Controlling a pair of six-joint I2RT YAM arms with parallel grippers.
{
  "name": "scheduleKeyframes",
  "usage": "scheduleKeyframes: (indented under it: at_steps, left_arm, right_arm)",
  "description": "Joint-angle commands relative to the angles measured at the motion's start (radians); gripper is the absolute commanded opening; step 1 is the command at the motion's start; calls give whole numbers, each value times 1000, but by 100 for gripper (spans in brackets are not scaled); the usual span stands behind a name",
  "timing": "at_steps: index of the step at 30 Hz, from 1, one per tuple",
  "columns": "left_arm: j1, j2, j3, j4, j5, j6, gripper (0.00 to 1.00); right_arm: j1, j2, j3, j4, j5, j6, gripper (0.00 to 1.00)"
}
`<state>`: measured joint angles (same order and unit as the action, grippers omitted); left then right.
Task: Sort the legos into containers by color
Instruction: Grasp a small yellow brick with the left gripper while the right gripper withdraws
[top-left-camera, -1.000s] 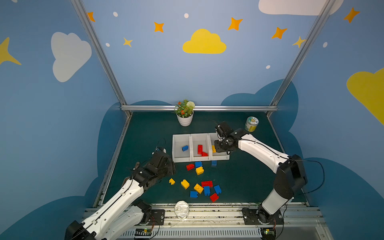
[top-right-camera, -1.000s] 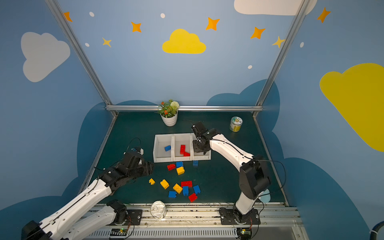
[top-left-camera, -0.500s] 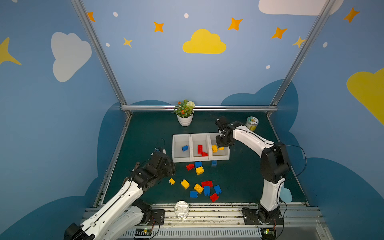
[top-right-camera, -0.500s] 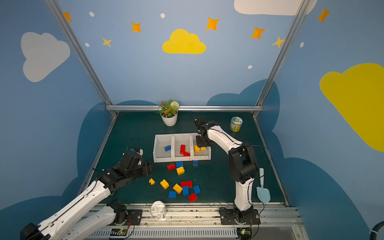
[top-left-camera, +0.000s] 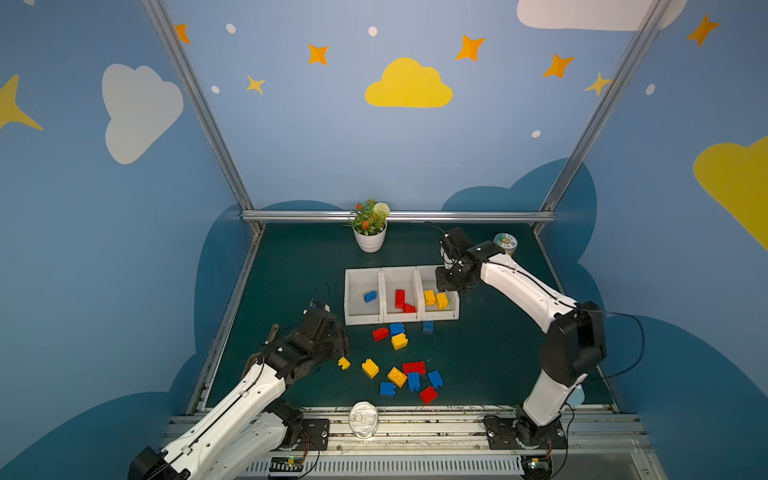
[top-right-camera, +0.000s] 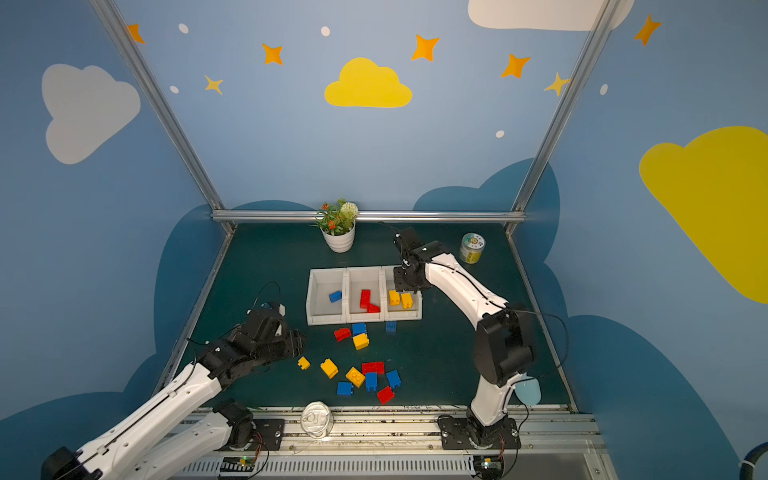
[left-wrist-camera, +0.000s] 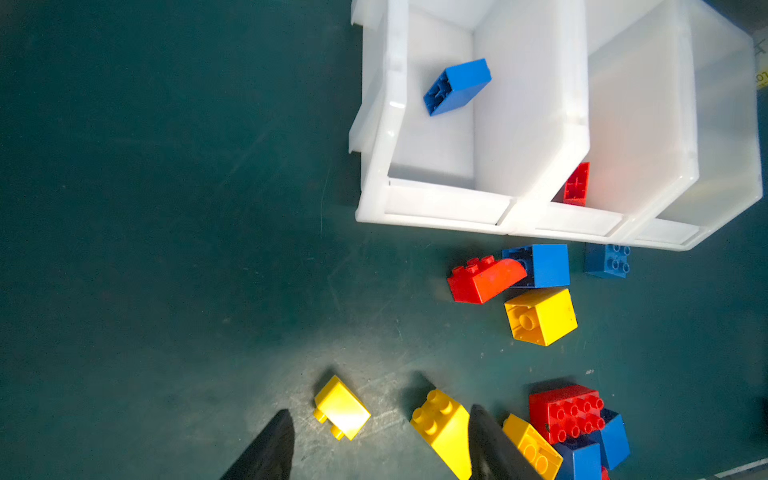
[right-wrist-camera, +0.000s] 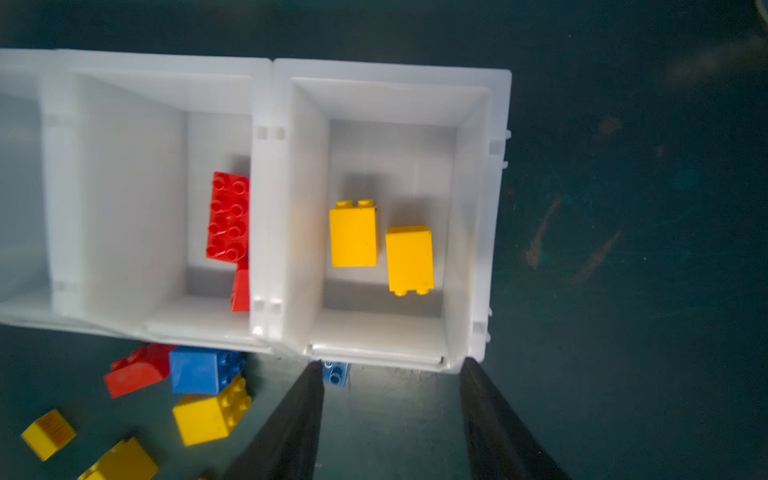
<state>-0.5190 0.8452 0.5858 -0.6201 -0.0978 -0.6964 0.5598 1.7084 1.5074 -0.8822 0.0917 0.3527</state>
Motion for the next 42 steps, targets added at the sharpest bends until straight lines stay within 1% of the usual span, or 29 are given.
scheduleKeyframes:
  at_steps: [1, 9, 15, 20, 24, 30, 36, 42]
  left_arm:
    - [1, 17, -36, -35, 47, -47, 67]
    - [-20, 94, -76, 11, 89, -93, 67]
    - [-33, 203, -92, 102, 126, -107, 67]
    - [-48, 291, -88, 171, 134, -109, 67]
    - [-63, 384, -52, 198, 151, -87, 66]
    - [-99, 502, 38, 142, 122, -33, 65]
    - [-130, 510, 49, 72, 60, -26, 62]
    - [-142, 495, 18, 57, 29, -27, 54]
  right_arm:
    - [28, -100, -89, 2, -36, 41, 54]
    - [37, -370, -352, 50, -112, 144, 55]
    - [38, -494, -453, 24, -91, 185, 54]
    - [36, -560, -504, 27, -83, 203, 55]
    - [35, -601, -535, 49, -75, 206, 55]
    - [35, -662, -585, 109, -67, 200, 55]
    - [35, -720, -646, 169, -62, 194, 54]
    - [35, -739, -659, 174, -59, 203, 53]
